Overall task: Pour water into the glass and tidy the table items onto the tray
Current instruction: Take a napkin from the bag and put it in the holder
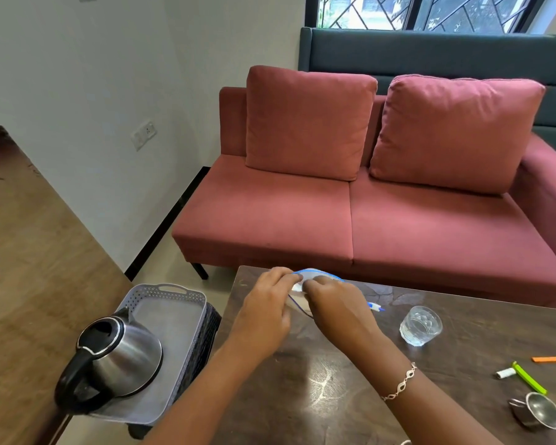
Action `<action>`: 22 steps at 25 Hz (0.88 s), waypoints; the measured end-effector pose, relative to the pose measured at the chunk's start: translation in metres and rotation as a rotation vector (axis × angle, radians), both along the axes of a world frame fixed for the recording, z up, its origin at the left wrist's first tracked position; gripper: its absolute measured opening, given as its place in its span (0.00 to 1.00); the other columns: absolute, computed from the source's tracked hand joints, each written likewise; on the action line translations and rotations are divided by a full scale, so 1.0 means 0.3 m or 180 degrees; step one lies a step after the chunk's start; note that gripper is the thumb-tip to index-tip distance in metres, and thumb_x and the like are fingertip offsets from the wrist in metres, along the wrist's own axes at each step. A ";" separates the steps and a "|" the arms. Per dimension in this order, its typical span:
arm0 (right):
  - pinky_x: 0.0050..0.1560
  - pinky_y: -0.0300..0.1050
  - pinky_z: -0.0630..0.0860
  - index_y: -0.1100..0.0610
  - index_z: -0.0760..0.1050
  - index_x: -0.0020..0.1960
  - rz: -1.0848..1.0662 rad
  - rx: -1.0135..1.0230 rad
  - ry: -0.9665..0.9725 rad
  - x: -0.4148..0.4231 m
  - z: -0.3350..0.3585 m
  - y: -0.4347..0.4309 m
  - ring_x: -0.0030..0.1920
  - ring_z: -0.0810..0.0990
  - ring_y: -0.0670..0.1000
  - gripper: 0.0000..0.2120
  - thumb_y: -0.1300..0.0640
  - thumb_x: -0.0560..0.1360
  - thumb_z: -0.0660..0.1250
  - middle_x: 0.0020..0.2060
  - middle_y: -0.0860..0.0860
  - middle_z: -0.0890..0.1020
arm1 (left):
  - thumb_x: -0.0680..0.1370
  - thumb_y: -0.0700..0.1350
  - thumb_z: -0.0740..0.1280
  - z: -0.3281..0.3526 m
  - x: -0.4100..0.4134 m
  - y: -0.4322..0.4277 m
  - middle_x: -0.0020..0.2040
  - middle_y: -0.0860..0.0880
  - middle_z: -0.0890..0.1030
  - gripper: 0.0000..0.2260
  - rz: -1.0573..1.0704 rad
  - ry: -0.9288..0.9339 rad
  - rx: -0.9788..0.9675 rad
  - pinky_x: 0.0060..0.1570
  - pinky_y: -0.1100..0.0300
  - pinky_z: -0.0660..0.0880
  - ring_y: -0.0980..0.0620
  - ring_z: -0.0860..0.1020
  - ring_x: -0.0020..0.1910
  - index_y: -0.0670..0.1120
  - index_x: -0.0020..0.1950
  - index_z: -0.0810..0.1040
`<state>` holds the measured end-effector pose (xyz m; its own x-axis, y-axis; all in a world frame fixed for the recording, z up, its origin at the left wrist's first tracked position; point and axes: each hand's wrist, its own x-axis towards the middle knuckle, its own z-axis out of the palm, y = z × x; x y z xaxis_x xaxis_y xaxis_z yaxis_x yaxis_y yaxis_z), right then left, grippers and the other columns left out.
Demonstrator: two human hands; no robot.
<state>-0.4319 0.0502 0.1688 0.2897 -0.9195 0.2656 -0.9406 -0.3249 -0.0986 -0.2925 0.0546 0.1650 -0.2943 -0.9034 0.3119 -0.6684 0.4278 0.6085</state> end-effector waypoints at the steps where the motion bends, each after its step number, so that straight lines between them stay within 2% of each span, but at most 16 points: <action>1: 0.22 0.35 0.49 0.55 0.73 0.28 -0.0052 -0.0106 -0.0047 -0.009 0.004 -0.001 0.18 0.71 0.52 0.16 0.66 0.47 0.77 0.21 0.49 0.74 | 0.67 0.32 0.56 -0.003 0.005 -0.010 0.54 0.48 0.78 0.23 0.0047 0.0042 0.0038 0.55 0.54 0.74 0.49 0.76 0.54 0.43 0.57 0.78; 3: 0.21 0.34 0.57 0.55 0.74 0.29 -0.0026 -0.0349 -0.0289 -0.029 0.008 0.000 0.20 0.72 0.52 0.14 0.67 0.52 0.76 0.24 0.49 0.76 | 0.69 0.30 0.58 -0.009 0.010 -0.025 0.46 0.48 0.80 0.20 0.0217 0.0166 0.0081 0.47 0.50 0.76 0.48 0.78 0.45 0.51 0.51 0.78; 5: 0.23 0.35 0.67 0.56 0.76 0.32 0.0014 -0.0531 -0.0758 -0.055 0.020 -0.006 0.23 0.76 0.53 0.06 0.64 0.61 0.70 0.27 0.48 0.79 | 0.71 0.32 0.60 -0.005 0.009 -0.033 0.40 0.49 0.80 0.17 0.0412 0.0224 0.0138 0.40 0.50 0.76 0.48 0.77 0.37 0.54 0.48 0.72; 7: 0.27 0.38 0.74 0.57 0.78 0.36 0.0056 -0.0689 -0.1196 -0.074 0.052 -0.005 0.28 0.79 0.50 0.04 0.62 0.66 0.64 0.30 0.48 0.82 | 0.73 0.33 0.64 0.004 0.003 -0.036 0.39 0.49 0.80 0.15 0.0531 0.0181 0.0170 0.40 0.50 0.76 0.47 0.78 0.37 0.51 0.53 0.71; 9: 0.32 0.43 0.77 0.58 0.79 0.38 0.0046 -0.0750 -0.1726 -0.094 0.095 -0.003 0.31 0.80 0.50 0.05 0.63 0.68 0.64 0.33 0.49 0.83 | 0.74 0.33 0.64 0.014 -0.001 -0.041 0.42 0.48 0.81 0.16 0.0569 0.0140 0.0180 0.42 0.51 0.77 0.47 0.79 0.39 0.46 0.59 0.71; 13: 0.37 0.46 0.77 0.58 0.79 0.41 -0.0166 -0.0544 -0.2595 -0.138 0.181 -0.011 0.34 0.81 0.52 0.07 0.60 0.68 0.63 0.33 0.51 0.82 | 0.74 0.34 0.65 0.014 0.006 -0.050 0.44 0.49 0.83 0.15 0.0568 0.0131 0.0175 0.44 0.52 0.78 0.48 0.80 0.41 0.46 0.59 0.73; 17: 0.39 0.47 0.75 0.50 0.76 0.40 -0.0283 -0.0600 -0.3279 -0.200 0.262 -0.030 0.34 0.76 0.47 0.06 0.61 0.70 0.65 0.33 0.48 0.80 | 0.73 0.36 0.66 0.009 0.015 -0.053 0.38 0.50 0.82 0.06 0.0560 0.0067 0.0116 0.37 0.53 0.77 0.48 0.79 0.37 0.46 0.47 0.76; 20: 0.38 0.40 0.74 0.49 0.77 0.41 -0.0328 -0.0866 -0.3460 -0.254 0.316 -0.043 0.34 0.76 0.42 0.08 0.62 0.72 0.67 0.31 0.41 0.80 | 0.72 0.34 0.67 0.010 0.023 -0.047 0.35 0.53 0.81 0.07 0.0639 0.0064 0.0048 0.40 0.54 0.76 0.50 0.77 0.33 0.45 0.44 0.78; 22: 0.37 0.34 0.73 0.49 0.76 0.41 -0.0447 -0.1042 -0.3402 -0.284 0.331 -0.056 0.33 0.75 0.40 0.05 0.59 0.71 0.67 0.31 0.37 0.80 | 0.72 0.34 0.67 0.008 0.033 -0.046 0.29 0.56 0.76 0.07 0.0726 -0.0044 0.0043 0.42 0.53 0.73 0.52 0.73 0.29 0.46 0.41 0.78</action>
